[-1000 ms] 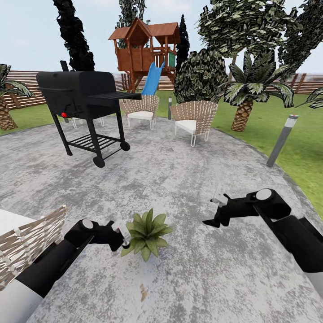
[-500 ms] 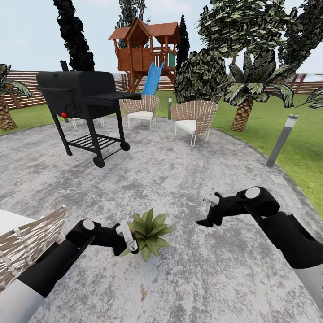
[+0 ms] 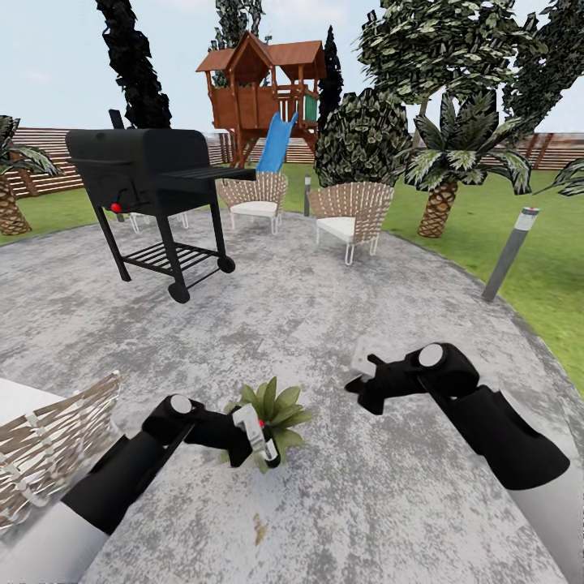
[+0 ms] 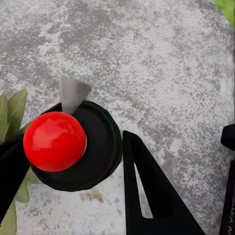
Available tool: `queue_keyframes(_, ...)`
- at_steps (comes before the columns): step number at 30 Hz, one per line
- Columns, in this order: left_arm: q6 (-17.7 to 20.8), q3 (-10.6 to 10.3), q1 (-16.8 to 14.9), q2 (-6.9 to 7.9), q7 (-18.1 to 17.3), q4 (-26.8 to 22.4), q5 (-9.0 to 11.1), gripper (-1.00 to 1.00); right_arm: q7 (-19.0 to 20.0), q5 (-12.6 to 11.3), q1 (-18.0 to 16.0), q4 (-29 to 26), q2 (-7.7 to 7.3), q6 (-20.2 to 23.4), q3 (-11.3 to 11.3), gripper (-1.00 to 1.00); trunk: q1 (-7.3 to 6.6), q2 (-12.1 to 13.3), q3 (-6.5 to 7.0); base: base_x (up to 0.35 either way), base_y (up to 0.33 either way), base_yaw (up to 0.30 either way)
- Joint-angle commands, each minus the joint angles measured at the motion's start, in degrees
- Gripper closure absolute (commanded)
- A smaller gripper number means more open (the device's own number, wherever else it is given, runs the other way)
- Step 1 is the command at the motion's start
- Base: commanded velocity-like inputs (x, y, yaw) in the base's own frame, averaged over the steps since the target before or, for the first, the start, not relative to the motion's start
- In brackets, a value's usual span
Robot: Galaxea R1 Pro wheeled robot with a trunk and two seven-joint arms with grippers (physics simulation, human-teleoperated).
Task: Pick up the pesticide atomizer in the garden and spray insectifuge to fully cover both potted plants in the garden.
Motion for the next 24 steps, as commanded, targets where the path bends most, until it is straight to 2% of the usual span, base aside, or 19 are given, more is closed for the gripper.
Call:
queue_keyframes(1, 0.5, 0.0, -0.3, -0.37, -0.2, -0.1, -0.4, 1.00, 0.4, 0.5, -0.1, -0.1, 0.04, 0.3, 0.3, 1.00, 0.00, 0.0, -0.06, 0.000, 0.000, 0.000)
queue_keyframes(4, 0.9, -0.1, -1.1, -2.21, -0.3, 0.4, -2.0, 1.00, 0.4, 1.2, -0.1, -0.1, 0.20, 0.3, 1.2, 1.00, 0.00, 0.0, -0.06, 0.000, 0.000, 0.000)
queue_keyframes(9, 1.3, -0.3, -1.6, -4.56, -0.3, 1.0, -3.5, 1.00, 1.0, 2.2, -0.2, -0.2, 0.44, 0.6, 1.9, 1.00, 0.00, 0.0, -0.06, 0.000, 0.000, 0.000)
queue_keyframes(12, 1.7, -0.3, -1.7, -5.48, -1.3, 1.7, -5.3, 1.00, 1.8, 2.3, -0.4, -0.3, 0.50, 0.6, 2.1, 1.00, 0.00, 0.0, -0.06, 0.000, 0.000, 0.000)
queue_keyframes(13, 2.1, -0.3, -1.7, -6.12, -2.0, 2.6, -7.1, 1.00, 2.8, 2.4, -0.6, -0.3, 0.52, 0.7, 2.2, 1.00, 0.00, 0.0, -0.06, 0.000, 0.000, 0.000)
queue_keyframes(16, 2.4, -0.3, -1.7, -6.68, -2.4, 3.9, -9.1, 1.00, 4.6, 2.4, -0.9, -0.4, 0.53, 0.7, 2.2, 1.00, 0.00, 0.0, -0.06, 0.000, 0.000, 0.000)
queue_keyframes(21, 2.6, -0.4, -1.7, -7.07, -2.7, 4.8, -10.3, 1.00, 6.8, 2.4, -1.5, -0.4, 0.56, 0.7, 2.2, 1.00, 0.00, 0.0, -0.06, 0.000, 0.000, 0.000)
queue_keyframes(24, 2.6, -1.5, -1.7, -7.61, -2.7, 5.0, -10.5, 1.00, 7.7, 2.4, -1.6, -0.5, 0.88, 0.7, 2.2, 1.00, 0.00, 0.0, -0.06, 0.000, 0.000, 0.000)
